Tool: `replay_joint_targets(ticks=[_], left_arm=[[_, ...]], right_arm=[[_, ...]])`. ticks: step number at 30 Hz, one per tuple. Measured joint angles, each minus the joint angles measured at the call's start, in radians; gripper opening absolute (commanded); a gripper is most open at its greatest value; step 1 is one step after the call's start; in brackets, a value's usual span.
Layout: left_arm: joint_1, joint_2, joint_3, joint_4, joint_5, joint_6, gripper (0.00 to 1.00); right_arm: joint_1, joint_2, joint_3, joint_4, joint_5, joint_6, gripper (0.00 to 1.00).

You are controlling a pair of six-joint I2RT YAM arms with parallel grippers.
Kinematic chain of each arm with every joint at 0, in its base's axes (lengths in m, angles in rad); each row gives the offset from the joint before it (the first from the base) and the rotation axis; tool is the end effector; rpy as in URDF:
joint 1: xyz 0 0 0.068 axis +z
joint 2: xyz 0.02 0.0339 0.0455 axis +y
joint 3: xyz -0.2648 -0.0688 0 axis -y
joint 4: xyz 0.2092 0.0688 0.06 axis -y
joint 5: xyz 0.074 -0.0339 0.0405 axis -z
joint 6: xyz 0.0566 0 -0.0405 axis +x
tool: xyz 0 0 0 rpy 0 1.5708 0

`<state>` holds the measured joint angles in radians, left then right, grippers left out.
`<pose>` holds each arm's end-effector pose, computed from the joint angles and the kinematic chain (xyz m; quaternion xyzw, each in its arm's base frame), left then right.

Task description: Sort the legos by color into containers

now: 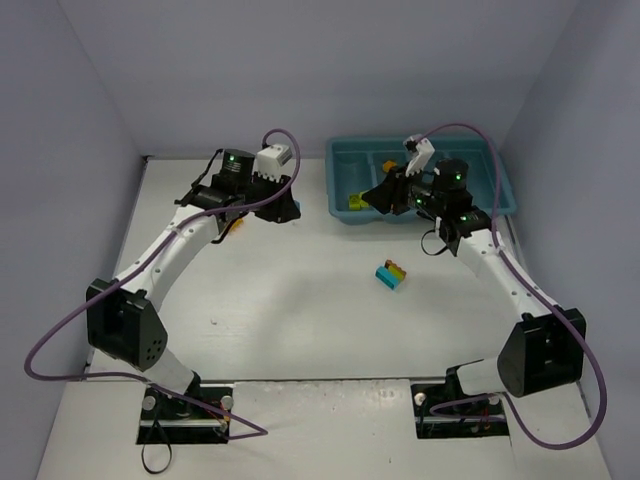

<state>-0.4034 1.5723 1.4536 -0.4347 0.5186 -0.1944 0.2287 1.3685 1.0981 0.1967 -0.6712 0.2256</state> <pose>0.3017 -0.1593 0.3484 0.2123 0.8266 -0.3526 0.3839 0.2866 0.1028 0.3661 -0.2252 0.6915 0.3798 0.5718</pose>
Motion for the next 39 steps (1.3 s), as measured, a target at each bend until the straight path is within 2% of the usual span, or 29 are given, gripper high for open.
replay_joint_targets(ticks=[20, 39], left_arm=[[0.000, -0.008, 0.016, -0.037, -0.173, 0.008, 0.00], [0.000, -0.008, 0.016, -0.079, -0.266, 0.027, 0.00]], right_arm=[[0.000, 0.111, 0.100, -0.043, 0.121, -0.018, 0.00], [0.000, 0.199, 0.170, -0.052, 0.214, -0.002, 0.00]])
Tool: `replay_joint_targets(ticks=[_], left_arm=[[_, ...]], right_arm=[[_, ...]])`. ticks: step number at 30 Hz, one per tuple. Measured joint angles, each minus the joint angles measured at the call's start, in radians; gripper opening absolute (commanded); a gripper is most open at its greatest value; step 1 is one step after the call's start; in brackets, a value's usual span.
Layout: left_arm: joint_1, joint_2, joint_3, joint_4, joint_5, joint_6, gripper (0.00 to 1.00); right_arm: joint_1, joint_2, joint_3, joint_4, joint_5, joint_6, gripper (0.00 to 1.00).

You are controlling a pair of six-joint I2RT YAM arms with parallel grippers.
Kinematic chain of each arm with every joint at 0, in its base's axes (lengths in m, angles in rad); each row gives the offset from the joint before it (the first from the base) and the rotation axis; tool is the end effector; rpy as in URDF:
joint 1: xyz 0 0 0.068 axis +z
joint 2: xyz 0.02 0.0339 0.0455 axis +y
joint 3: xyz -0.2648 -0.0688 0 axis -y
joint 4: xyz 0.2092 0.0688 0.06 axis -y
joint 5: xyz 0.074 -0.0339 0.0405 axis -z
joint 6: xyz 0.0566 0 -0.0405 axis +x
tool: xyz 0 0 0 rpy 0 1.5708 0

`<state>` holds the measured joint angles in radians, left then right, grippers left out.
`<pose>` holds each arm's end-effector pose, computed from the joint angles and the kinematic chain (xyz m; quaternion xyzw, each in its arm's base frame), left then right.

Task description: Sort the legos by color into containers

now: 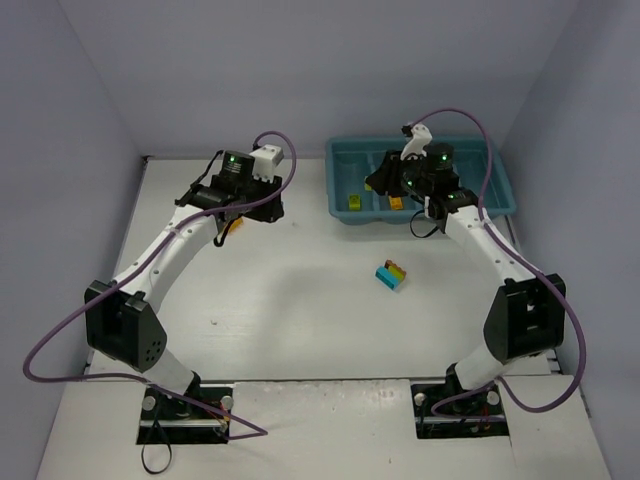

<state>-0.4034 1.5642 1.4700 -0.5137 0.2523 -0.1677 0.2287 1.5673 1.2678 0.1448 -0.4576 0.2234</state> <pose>0.3052 -0.1456 0.3448 0.1612 0.8663 -0.2364 0.4094 0.3449 0.1060 0.3547 -0.1495 0.7394 0.3099 0.5787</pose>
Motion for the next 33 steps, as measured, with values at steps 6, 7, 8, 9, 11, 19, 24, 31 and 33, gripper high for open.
replay_joint_targets(ticks=[6, 7, 8, 9, 11, 19, 24, 31, 33], left_arm=[[0.000, 0.000, 0.000, -0.017, -0.023, 0.001, 0.00], [0.000, 0.000, 0.000, -0.021, -0.026, 0.001, 0.00], [0.000, 0.000, 0.000, -0.024, -0.029, 0.003, 0.00], [0.000, 0.000, 0.000, -0.027, -0.034, 0.004, 0.00], [0.000, 0.000, 0.000, -0.031, -0.042, 0.005, 0.00], [0.000, 0.000, 0.000, -0.036, -0.060, 0.008, 0.00], [0.000, 0.000, 0.000, -0.040, -0.068, 0.008, 0.00], [0.000, 0.000, 0.000, -0.051, -0.071, 0.008, 0.00], [0.000, 0.000, 0.000, -0.053, -0.070, 0.008, 0.00]], right_arm=[[0.000, 0.008, 0.018, 0.000, 0.025, 0.011, 0.00], [0.000, 0.013, 0.021, 0.000, 0.028, 0.011, 0.00], [0.000, 0.018, 0.022, 0.000, 0.033, 0.012, 0.00], [0.000, 0.023, 0.023, 0.000, 0.036, 0.013, 0.00], [0.000, 0.034, 0.023, 0.000, 0.046, 0.014, 0.00], [0.000, 0.064, 0.033, -0.001, 0.075, 0.022, 0.00], [0.001, 0.068, 0.047, -0.006, 0.084, 0.029, 0.00], [0.002, 0.114, 0.096, -0.006, 0.089, 0.039, 0.00], [0.003, 0.147, 0.116, -0.006, 0.091, 0.042, 0.00]])
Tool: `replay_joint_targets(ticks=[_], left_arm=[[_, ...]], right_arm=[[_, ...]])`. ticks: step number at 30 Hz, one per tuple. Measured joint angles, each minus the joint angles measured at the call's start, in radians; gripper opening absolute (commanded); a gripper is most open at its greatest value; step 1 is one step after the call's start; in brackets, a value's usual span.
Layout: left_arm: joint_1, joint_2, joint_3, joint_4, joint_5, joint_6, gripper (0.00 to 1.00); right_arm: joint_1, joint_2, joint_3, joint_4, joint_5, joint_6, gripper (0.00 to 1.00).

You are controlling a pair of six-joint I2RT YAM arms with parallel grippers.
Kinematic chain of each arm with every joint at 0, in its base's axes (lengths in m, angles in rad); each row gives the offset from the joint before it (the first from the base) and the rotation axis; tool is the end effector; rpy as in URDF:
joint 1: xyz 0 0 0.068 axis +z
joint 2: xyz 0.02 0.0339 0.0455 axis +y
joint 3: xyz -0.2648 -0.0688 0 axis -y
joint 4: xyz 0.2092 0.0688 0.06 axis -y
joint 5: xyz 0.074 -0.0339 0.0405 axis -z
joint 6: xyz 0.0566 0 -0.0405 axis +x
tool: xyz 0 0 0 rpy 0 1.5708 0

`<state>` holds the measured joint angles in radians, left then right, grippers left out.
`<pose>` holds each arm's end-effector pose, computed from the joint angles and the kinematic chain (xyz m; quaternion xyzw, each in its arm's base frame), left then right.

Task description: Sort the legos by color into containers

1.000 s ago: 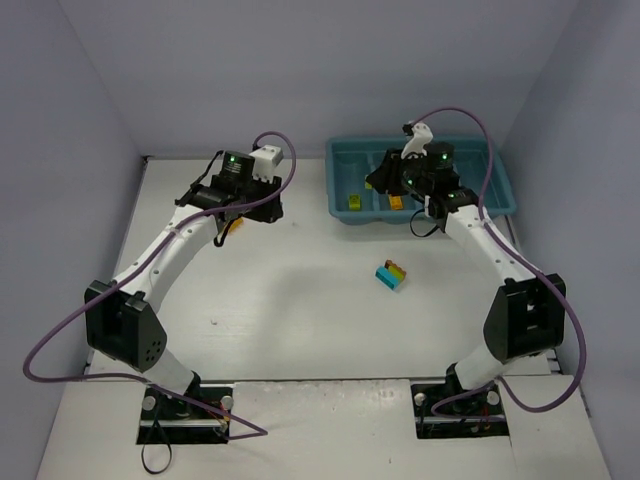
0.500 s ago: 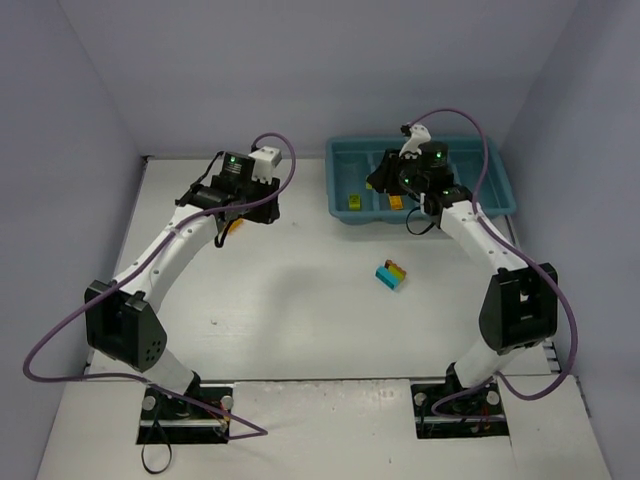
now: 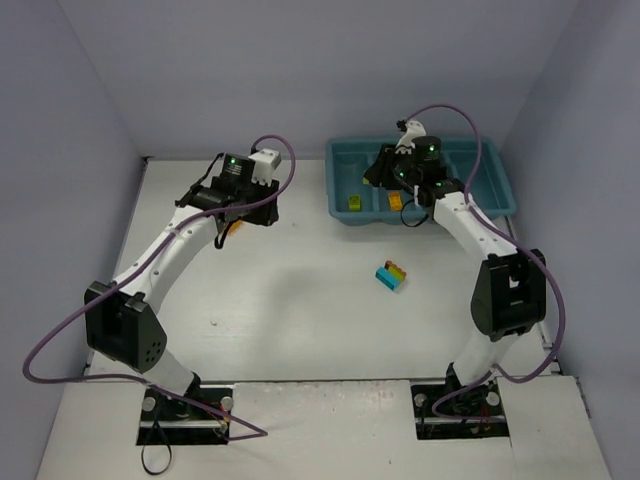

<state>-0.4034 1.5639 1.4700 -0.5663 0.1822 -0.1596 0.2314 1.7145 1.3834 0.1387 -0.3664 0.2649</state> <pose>0.3036 -0.1407 0.3389 0.1485 0.8829 -0.2001 0.3980 0.3845 0.1114 0.3400 -0.1031 0.7607 0.2899 0.5716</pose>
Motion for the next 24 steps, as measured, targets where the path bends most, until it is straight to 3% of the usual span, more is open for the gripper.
replay_joint_targets(ticks=[18, 24], left_arm=[[0.000, -0.148, -0.087, -0.024, 0.000, -0.010, 0.00], [0.000, -0.181, -0.131, -0.035, 0.003, -0.025, 0.00]], right_arm=[[0.008, 0.336, 0.241, 0.022, 0.051, 0.032, 0.00], [0.013, 0.451, 0.307, 0.029, 0.044, 0.045, 0.29]])
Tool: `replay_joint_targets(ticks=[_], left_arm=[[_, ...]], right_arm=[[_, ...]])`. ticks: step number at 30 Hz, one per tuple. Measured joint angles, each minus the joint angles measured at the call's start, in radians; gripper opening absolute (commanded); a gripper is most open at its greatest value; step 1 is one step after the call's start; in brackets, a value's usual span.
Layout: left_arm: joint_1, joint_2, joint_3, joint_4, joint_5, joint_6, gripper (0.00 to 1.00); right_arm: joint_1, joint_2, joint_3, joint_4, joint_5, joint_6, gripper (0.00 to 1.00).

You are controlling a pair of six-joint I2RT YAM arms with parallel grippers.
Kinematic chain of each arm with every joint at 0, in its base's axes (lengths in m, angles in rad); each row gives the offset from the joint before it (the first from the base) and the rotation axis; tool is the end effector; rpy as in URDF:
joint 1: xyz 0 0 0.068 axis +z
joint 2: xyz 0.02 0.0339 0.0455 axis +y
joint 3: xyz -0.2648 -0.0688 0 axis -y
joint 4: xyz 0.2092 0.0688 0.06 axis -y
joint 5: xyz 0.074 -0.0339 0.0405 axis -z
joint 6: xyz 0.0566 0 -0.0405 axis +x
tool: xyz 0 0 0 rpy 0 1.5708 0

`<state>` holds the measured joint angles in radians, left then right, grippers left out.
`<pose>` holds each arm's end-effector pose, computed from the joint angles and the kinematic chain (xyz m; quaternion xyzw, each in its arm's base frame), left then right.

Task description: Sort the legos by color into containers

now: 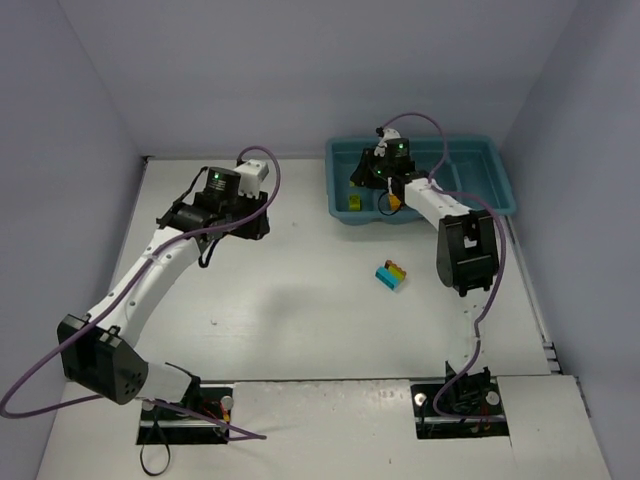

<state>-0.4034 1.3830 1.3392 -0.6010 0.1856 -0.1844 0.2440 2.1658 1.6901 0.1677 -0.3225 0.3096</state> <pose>0.2588 -0.1218 0.3465 0.1385 0.8810 -0.2082 0.4016 0.4843 0.1391 0.2516 -0.0686 0.7994 0.2839 0.5250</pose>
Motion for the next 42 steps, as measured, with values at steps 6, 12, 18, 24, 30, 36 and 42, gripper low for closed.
replay_joint_targets(ticks=[6, 12, 18, 24, 30, 36, 42], left_arm=[[0.000, -0.018, -0.014, 0.000, 0.018, -0.012, 0.00], [0.000, -0.020, -0.024, 0.002, 0.035, -0.015, 0.00], [0.000, -0.020, -0.025, 0.009, 0.061, -0.017, 0.00], [0.000, -0.020, -0.025, 0.039, 0.107, -0.016, 0.02], [0.000, -0.019, -0.017, 0.103, 0.194, -0.002, 0.07], [0.000, -0.019, -0.017, 0.190, 0.301, 0.069, 0.10], [0.000, -0.020, -0.017, 0.261, 0.350, 0.154, 0.11]], right_arm=[[0.000, 0.070, 0.052, -0.004, 0.000, 0.008, 0.37], [0.000, 0.075, 0.123, 0.000, 0.001, 0.008, 0.56], [0.000, 0.075, 0.143, 0.007, 0.000, 0.000, 0.64], [0.000, 0.006, 0.049, 0.008, -0.081, -0.008, 0.62], [0.000, -0.196, -0.110, 0.013, -0.272, -0.004, 0.60], [0.013, -0.386, -0.167, 0.045, -0.485, 0.046, 0.63], [0.085, -0.488, -0.240, 0.061, -0.602, 0.103, 0.65]])
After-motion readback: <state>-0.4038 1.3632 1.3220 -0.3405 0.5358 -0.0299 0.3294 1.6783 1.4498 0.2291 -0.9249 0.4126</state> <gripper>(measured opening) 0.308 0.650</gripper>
